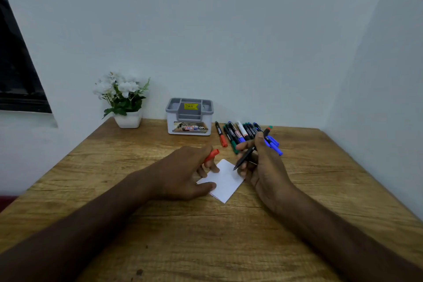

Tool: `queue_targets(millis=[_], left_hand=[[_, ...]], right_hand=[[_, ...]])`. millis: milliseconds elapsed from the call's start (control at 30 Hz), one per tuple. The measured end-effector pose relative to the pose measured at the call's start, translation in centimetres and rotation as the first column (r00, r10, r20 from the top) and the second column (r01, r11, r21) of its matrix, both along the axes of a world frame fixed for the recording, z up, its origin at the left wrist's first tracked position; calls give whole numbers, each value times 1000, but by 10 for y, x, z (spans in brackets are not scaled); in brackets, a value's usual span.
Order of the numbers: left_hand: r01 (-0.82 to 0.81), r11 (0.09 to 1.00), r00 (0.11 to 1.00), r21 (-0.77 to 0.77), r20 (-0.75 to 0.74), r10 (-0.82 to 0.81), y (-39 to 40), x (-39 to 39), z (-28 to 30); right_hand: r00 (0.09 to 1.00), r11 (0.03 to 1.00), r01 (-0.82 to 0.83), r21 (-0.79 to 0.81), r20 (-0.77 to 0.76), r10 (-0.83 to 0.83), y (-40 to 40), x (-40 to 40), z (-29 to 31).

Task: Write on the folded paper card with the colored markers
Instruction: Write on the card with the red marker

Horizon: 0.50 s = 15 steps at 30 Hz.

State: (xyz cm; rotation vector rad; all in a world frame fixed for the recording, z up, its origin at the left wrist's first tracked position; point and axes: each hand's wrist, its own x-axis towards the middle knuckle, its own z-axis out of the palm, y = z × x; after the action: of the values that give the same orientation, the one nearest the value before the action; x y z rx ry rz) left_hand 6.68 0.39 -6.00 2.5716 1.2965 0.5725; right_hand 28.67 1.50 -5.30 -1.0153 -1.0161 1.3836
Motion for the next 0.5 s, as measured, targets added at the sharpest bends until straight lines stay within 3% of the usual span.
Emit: queue_targets(millis=[300, 400, 500], left_hand=[[97, 982, 972, -159, 227, -59, 11, -36, 0], [143, 961, 964, -236, 253, -82, 13, -39, -3], [101, 979, 974, -176, 217, -62, 14, -38, -4]], right_hand=[[917, 923, -384, -9, 115, 382, 7, 1, -8], [889, 914, -406, 0, 234, 394, 11, 1, -5], [849, 914, -401, 56, 398, 348, 9, -5, -4]])
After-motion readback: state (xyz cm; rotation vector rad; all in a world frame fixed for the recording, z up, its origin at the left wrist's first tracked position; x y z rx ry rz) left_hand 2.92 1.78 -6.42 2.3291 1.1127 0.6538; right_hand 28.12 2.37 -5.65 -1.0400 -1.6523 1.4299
